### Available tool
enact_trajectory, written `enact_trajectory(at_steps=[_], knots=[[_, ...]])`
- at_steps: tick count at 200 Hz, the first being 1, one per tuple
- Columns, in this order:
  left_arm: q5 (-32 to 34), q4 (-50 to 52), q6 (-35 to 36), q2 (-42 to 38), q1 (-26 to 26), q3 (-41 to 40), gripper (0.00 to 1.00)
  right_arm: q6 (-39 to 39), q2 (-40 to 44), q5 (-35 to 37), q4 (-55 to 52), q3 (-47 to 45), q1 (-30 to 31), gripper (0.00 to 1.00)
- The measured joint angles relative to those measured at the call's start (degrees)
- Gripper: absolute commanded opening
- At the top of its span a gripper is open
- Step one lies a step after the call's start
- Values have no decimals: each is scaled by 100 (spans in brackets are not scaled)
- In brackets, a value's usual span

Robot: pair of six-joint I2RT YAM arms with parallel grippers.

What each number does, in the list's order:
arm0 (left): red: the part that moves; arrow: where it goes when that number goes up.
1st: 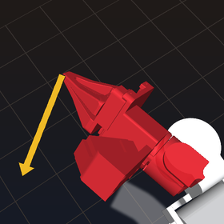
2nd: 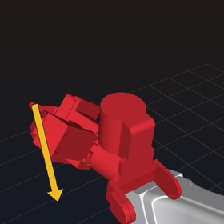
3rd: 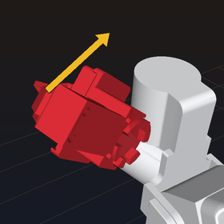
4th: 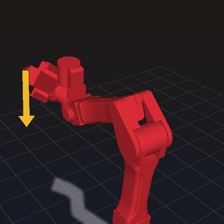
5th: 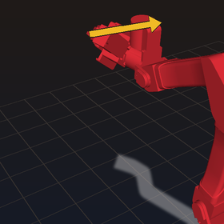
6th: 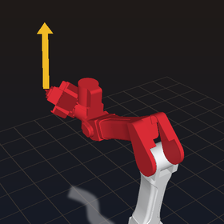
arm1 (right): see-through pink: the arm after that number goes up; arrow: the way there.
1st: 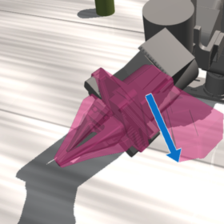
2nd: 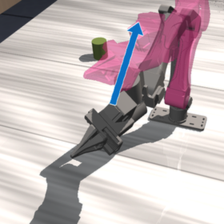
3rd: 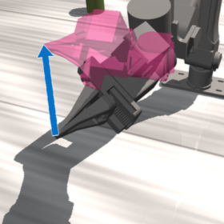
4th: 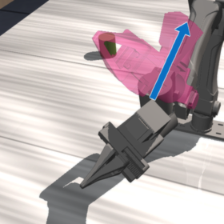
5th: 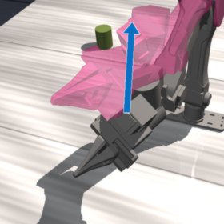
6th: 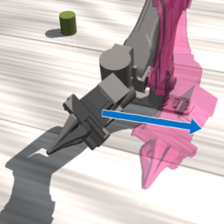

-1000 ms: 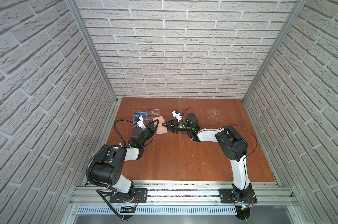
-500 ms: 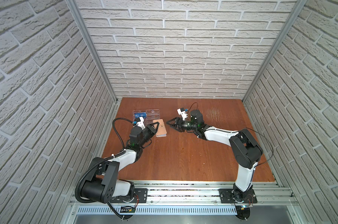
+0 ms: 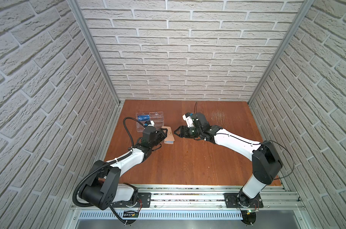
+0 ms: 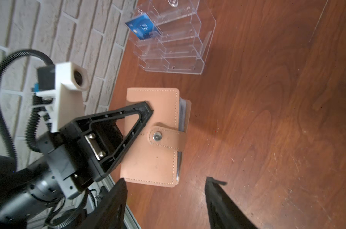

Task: Take the credit cards out of the card holder
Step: Open the button on the card holder.

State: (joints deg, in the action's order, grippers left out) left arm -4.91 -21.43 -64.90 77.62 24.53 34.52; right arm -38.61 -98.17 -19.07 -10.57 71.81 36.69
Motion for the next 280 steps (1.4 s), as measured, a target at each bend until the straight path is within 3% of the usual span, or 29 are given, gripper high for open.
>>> enact_trajectory(at_steps=[208,280], knots=[[367,83,-345,584,448,109,0,90,-1047,420,-380,636,273,41],[365,0,-413,629,452,109,0,105,-1156,638,-516,848,295,27]])
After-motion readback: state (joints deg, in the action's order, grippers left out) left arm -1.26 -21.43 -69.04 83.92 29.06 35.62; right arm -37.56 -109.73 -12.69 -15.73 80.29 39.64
